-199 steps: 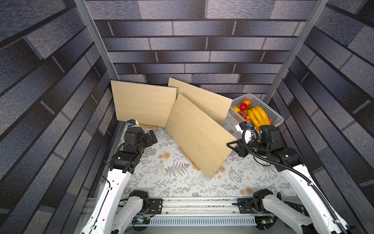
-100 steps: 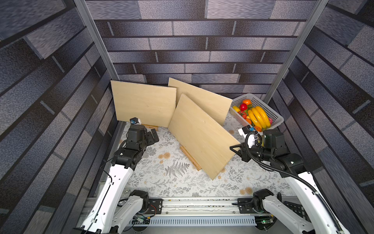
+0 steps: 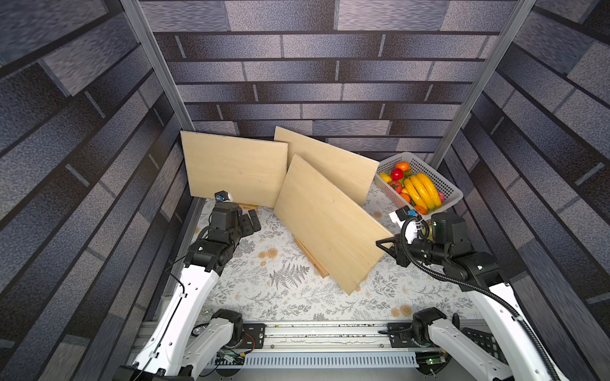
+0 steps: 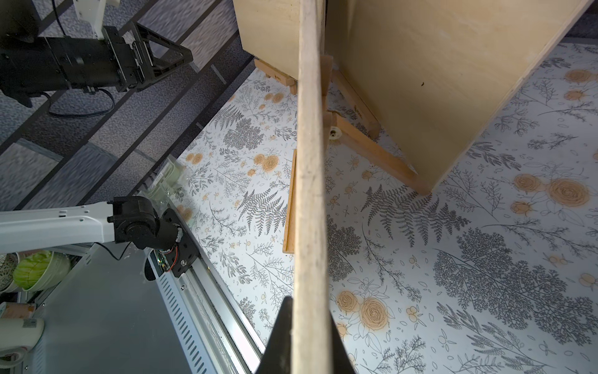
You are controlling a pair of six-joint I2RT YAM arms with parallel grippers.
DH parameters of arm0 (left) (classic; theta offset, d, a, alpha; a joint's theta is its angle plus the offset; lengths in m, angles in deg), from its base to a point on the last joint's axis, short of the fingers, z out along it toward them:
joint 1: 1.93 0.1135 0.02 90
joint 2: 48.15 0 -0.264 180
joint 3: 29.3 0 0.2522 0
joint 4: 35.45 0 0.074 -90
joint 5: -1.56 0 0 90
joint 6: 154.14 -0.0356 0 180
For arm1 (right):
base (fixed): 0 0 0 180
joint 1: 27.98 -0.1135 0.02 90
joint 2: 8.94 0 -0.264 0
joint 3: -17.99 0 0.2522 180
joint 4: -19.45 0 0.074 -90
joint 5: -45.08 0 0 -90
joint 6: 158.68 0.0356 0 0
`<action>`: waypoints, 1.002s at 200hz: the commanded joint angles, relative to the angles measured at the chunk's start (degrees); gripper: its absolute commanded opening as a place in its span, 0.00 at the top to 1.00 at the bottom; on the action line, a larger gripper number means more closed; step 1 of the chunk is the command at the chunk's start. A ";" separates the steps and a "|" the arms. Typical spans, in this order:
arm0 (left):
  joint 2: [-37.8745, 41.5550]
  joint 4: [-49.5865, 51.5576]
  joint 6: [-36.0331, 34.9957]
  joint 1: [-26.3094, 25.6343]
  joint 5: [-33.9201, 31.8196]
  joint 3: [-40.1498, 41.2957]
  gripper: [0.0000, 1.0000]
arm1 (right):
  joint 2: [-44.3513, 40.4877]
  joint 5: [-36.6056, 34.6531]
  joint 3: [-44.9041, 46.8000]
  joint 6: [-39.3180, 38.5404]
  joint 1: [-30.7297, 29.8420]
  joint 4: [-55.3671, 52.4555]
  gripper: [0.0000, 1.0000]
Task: Assemble the easel
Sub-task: Adjust the drawing board on the easel.
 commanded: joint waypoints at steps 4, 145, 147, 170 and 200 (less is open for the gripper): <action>1.39 0.04 -0.94 -0.29 -1.06 -0.53 0.00 | 0.71 -1.69 -0.38 -5.61 -0.37 -8.65 1.00; 1.63 -0.56 -0.14 -0.77 -1.51 0.50 0.00 | -0.12 -4.54 -4.60 -6.01 -0.35 -14.05 1.00; 1.59 -0.63 -0.12 -0.81 -1.50 0.52 0.00 | -0.04 -4.42 -4.52 -6.09 -0.36 -13.98 1.00; 1.17 -1.08 -0.19 -0.87 -1.51 0.36 0.00 | 0.54 -5.12 -4.53 -5.78 -0.37 -13.63 0.71; 0.70 -1.35 -0.55 -0.86 -1.50 0.26 0.00 | 0.62 -6.46 -5.28 -5.90 -0.37 -13.51 0.54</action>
